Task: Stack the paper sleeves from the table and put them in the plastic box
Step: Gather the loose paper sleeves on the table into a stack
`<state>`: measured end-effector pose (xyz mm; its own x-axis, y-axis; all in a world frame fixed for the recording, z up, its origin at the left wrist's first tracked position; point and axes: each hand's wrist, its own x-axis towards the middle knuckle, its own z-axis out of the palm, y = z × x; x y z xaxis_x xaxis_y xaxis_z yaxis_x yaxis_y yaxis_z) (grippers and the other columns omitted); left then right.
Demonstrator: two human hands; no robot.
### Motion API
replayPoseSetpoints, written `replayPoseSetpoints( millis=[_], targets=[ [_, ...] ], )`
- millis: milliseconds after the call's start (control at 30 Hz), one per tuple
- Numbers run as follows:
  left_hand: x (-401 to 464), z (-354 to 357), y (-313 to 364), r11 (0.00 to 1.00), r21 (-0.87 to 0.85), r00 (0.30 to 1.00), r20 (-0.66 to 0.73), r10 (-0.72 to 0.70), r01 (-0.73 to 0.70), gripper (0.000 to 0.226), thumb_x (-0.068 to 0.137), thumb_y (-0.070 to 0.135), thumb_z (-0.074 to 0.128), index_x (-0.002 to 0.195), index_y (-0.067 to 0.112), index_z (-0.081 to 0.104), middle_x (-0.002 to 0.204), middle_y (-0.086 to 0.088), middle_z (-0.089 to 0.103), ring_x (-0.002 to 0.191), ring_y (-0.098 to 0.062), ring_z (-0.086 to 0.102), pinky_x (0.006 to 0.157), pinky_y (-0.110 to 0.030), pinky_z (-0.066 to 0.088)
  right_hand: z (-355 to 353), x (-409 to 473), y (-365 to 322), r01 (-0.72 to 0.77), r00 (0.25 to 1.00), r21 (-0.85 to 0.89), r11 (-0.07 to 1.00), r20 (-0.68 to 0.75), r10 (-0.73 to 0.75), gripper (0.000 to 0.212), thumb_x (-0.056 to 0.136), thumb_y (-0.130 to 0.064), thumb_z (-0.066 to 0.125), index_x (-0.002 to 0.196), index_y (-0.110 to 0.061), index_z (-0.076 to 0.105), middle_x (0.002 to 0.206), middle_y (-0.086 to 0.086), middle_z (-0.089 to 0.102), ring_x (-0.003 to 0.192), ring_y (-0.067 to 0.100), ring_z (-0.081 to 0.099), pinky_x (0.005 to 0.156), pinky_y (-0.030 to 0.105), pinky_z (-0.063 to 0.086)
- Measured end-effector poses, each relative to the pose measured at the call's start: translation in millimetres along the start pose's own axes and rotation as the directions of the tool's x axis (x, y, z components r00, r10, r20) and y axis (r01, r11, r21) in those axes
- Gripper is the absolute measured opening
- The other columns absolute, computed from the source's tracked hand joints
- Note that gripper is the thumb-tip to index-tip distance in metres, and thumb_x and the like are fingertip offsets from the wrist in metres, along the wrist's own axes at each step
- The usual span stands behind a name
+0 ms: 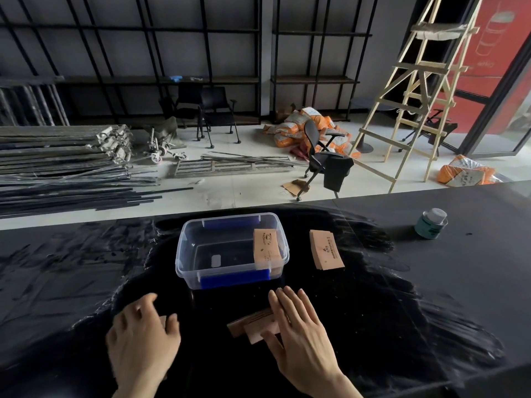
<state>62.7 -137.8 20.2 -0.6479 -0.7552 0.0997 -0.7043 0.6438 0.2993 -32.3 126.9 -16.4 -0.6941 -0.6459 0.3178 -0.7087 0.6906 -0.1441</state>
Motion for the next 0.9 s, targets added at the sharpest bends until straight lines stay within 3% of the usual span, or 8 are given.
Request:
replayPoseSetpoints(
  millis=[100, 167, 333, 467, 567, 633, 733, 900],
  targets=[
    [-3.0, -2.1, -16.1, 0.984, 0.129, 0.983, 0.121, -0.139, 0.123, 0.074, 0.079, 0.061, 0.066, 0.138, 0.021, 0.047, 0.135, -0.014, 0.06, 0.125, -0.036, 0.054, 0.098, -0.051, 0.045, -0.1, 0.3, -1.1, -0.003, 1.0, -0.008, 1.0, -0.006, 0.003, 0.07, 0.106, -0.058, 0.04, 0.156, -0.009, 0.04, 0.159, 0.009, 0.049, 0.151, 0.026, 0.037, 0.122, 0.045, 0.019],
    [-4.2, -2.1, -18.3, 0.982, 0.148, 0.98, 0.142, -0.142, 0.121, 0.075, 0.08, 0.064, 0.064, 0.14, 0.024, 0.045, 0.135, -0.009, 0.059, 0.125, -0.033, 0.053, 0.095, -0.048, 0.047, -0.6, 0.1, -1.1, -0.01, 1.0, -0.015, 1.0, -0.008, 0.01, 0.072, 0.105, -0.06, 0.038, 0.155, -0.008, 0.042, 0.158, 0.009, 0.05, 0.15, 0.026, 0.039, 0.121, 0.048, 0.02],
    [0.8, -2.4, -13.6, 0.996, -0.072, 0.985, 0.171, -0.036, 0.049, 0.073, 0.078, 0.034, 0.084, 0.139, 0.03, 0.045, 0.125, -0.005, 0.063, 0.111, -0.029, 0.058, 0.072, -0.039, 0.049, -2.1, -0.1, -0.9, -0.021, 1.0, -0.035, 0.999, 0.014, 0.022, 0.072, 0.104, -0.061, 0.04, 0.155, -0.01, 0.042, 0.158, 0.008, 0.051, 0.15, 0.026, 0.04, 0.12, 0.051, 0.019],
    [3.3, -1.0, -5.5, 0.968, -0.25, 0.982, 0.189, 0.016, 0.032, 0.08, 0.064, 0.014, 0.093, 0.132, 0.028, 0.054, 0.118, -0.006, 0.06, 0.1, -0.03, 0.063, 0.081, -0.043, 0.055, -1.9, -1.4, -0.4, -0.032, 0.999, -0.03, 0.999, 0.024, 0.032, 0.071, 0.103, -0.06, 0.044, 0.156, -0.012, 0.041, 0.159, 0.006, 0.049, 0.151, 0.025, 0.038, 0.121, 0.052, 0.017],
    [0.6, -11.1, 13.9, 0.91, -0.408, 0.981, 0.137, 0.135, -0.068, 0.059, 0.068, -0.006, 0.083, 0.112, 0.029, 0.065, 0.101, 0.005, 0.064, 0.083, -0.013, 0.064, 0.071, -0.026, 0.049, -1.8, -2.1, -0.2, -0.03, 1.0, -0.015, 0.999, 0.005, 0.03, 0.07, 0.102, -0.057, 0.048, 0.156, -0.012, 0.041, 0.158, 0.006, 0.05, 0.15, 0.025, 0.039, 0.121, 0.052, 0.019],
    [-1.1, -17.9, 35.0, 0.854, -0.496, 0.964, 0.112, 0.24, -0.155, 0.052, 0.071, -0.008, 0.082, 0.099, 0.032, 0.066, 0.093, 0.011, 0.069, 0.081, -0.003, 0.067, 0.072, -0.02, 0.051, -1.6, -1.9, -0.5, -0.029, 1.0, -0.013, 0.999, -0.004, 0.029, 0.07, 0.101, -0.056, 0.051, 0.155, -0.011, 0.043, 0.156, 0.007, 0.052, 0.149, 0.026, 0.042, 0.12, 0.052, 0.02],
    [-6.9, -20.7, 70.5, 0.787, -0.558, 0.905, 0.139, 0.401, -0.263, 0.042, 0.077, -0.003, 0.082, 0.098, 0.031, 0.068, 0.087, 0.015, 0.072, 0.083, 0.001, 0.07, 0.078, -0.021, 0.06, -0.9, -0.7, -0.1, -0.029, 1.0, -0.016, 0.999, -0.009, 0.029, 0.071, 0.1, -0.055, 0.051, 0.154, -0.01, 0.043, 0.156, 0.008, 0.053, 0.148, 0.027, 0.042, 0.119, 0.052, 0.02],
    [-29.8, -9.7, 114.3, 0.703, -0.6, 0.795, 0.175, 0.581, -0.382, 0.038, 0.087, 0.006, 0.076, 0.101, 0.036, 0.059, 0.091, 0.017, 0.069, 0.089, 0.001, 0.07, 0.084, -0.017, 0.06, 1.8, -2.3, 0.6, -0.043, 0.999, -0.003, 0.999, -0.025, 0.043, 0.074, 0.1, -0.053, 0.052, 0.155, -0.006, 0.04, 0.159, 0.01, 0.049, 0.15, 0.026, 0.04, 0.119, 0.05, 0.022]
  ],
)
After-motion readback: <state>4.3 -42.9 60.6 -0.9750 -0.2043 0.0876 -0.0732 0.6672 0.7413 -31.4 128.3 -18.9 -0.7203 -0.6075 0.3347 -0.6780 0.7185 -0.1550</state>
